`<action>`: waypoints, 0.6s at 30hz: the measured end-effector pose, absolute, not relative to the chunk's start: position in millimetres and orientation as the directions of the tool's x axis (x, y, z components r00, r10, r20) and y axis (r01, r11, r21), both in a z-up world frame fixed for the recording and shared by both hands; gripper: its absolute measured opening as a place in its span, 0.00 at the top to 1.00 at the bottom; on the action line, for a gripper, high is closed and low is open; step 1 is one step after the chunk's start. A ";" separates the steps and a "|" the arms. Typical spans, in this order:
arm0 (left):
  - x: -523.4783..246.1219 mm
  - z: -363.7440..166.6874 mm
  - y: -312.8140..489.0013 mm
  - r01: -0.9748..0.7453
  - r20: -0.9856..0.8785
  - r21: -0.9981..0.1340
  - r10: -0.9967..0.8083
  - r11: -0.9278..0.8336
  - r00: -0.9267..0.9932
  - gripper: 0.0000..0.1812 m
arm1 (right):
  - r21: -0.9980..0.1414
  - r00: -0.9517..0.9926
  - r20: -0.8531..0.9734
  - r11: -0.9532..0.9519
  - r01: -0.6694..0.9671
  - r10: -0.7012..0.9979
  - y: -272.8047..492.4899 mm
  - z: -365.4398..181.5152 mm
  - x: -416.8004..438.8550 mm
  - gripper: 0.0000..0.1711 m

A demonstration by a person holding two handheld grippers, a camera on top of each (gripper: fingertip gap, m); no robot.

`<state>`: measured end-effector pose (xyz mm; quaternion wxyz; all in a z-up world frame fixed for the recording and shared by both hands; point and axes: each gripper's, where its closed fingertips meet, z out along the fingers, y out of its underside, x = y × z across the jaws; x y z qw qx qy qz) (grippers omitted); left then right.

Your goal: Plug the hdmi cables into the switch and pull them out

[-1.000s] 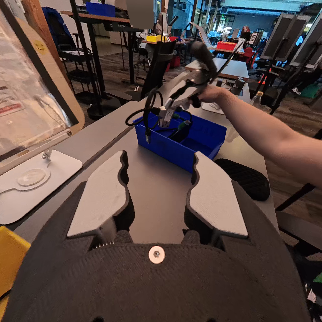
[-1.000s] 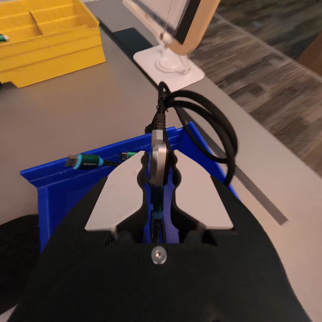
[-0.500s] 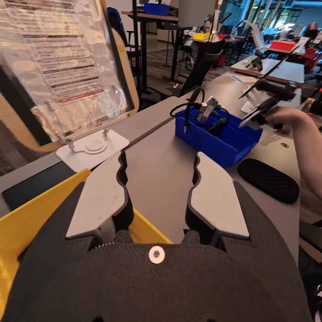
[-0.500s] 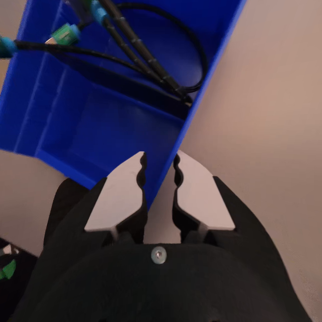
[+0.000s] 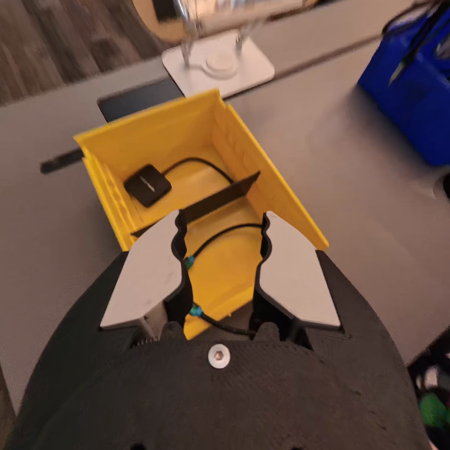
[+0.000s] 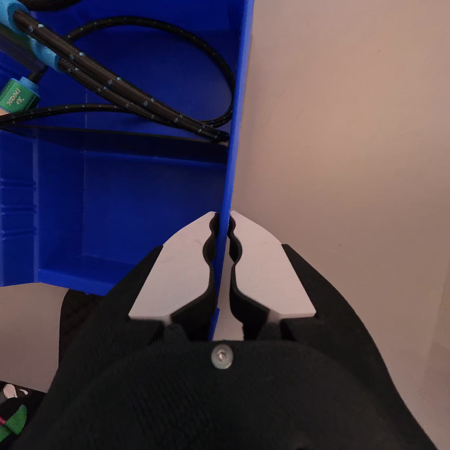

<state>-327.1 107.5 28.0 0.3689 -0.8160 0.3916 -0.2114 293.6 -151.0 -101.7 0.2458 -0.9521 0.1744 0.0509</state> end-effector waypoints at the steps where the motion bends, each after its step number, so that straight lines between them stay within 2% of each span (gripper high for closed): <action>1: -328.2 17.0 103.3 -0.522 0.072 -0.726 -0.804 -0.448 0.590 0.69 | -0.453 0.932 -0.181 -0.815 -0.361 -0.313 -150.8 -101.7 293.7 0.95; 3: -324.9 -2.8 83.3 -0.610 0.127 -0.644 -0.851 -0.461 0.509 0.70 | -0.469 0.925 -0.133 -0.799 -0.376 -0.357 -152.3 -99.5 301.0 0.85; 6: -317.8 -16.2 44.8 -0.713 0.212 -0.561 -0.905 -0.422 0.369 0.71 | -0.531 0.918 -0.097 -0.760 -0.374 -0.384 -148.2 -78.3 304.3 0.77; 10: -312.8 -24.1 8.9 -0.811 0.227 -0.469 -0.935 -0.349 0.271 0.71 | -0.718 0.912 -0.010 -0.632 -0.291 -0.409 -124.6 -9.6 306.4 0.75; 13: -317.9 -35.0 0.2 -0.861 0.186 -0.353 -0.929 -0.367 0.320 0.71 | -0.855 0.933 -0.032 -0.474 -0.211 -0.358 -96.2 54.0 285.9 0.74; 16: -322.2 -41.8 -10.6 -0.894 0.161 -0.258 -0.929 -0.366 0.333 0.72 | -0.932 0.960 -0.092 -0.316 -0.176 -0.263 -73.7 98.1 255.8 0.73; 18: -318.7 -37.8 -9.8 -0.899 0.115 -0.273 -0.939 -0.343 0.324 0.73 | -0.958 0.977 -0.102 -0.246 -0.147 -0.186 -64.1 103.4 237.4 0.74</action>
